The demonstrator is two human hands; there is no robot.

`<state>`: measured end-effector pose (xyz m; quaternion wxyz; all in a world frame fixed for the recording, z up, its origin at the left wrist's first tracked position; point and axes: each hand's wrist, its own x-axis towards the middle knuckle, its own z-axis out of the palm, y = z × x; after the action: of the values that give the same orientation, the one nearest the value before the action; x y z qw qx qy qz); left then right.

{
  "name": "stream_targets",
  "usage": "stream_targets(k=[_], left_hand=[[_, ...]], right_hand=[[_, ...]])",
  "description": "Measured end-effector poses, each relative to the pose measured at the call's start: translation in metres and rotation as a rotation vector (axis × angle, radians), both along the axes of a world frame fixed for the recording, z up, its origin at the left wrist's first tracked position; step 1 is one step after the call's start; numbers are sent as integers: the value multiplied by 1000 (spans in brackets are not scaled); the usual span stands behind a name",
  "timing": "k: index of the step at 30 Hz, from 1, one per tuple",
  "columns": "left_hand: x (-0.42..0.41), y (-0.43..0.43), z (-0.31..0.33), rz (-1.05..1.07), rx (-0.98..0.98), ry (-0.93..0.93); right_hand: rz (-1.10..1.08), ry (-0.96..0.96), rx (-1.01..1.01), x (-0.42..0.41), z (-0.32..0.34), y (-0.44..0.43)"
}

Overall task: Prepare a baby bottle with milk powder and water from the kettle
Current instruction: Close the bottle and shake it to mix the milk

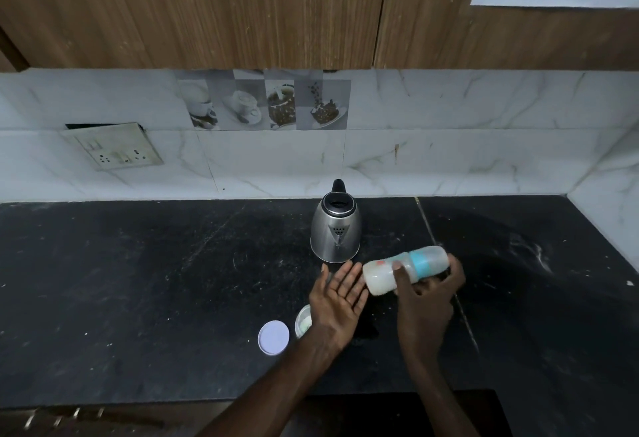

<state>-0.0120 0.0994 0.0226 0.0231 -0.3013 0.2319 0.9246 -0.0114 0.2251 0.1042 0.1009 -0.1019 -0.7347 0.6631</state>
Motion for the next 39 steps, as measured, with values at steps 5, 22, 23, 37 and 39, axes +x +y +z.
stream_targets(k=[5,22,23,37,39], left_hand=[[-1,5,0,16,63,7],[4,9,8,9,37,-2],[6,10,10,-5,11,-6],[9,5,5,17,12,-28],[9,4,4,19,29,-16]], right_hand=[[177,1,151,-1,1,5],[205,46,309,0,-11,8],[116,51,232,-5,-8,11],[107,-33,57,-7,8,0],[244,-25,107,-8,14,2]])
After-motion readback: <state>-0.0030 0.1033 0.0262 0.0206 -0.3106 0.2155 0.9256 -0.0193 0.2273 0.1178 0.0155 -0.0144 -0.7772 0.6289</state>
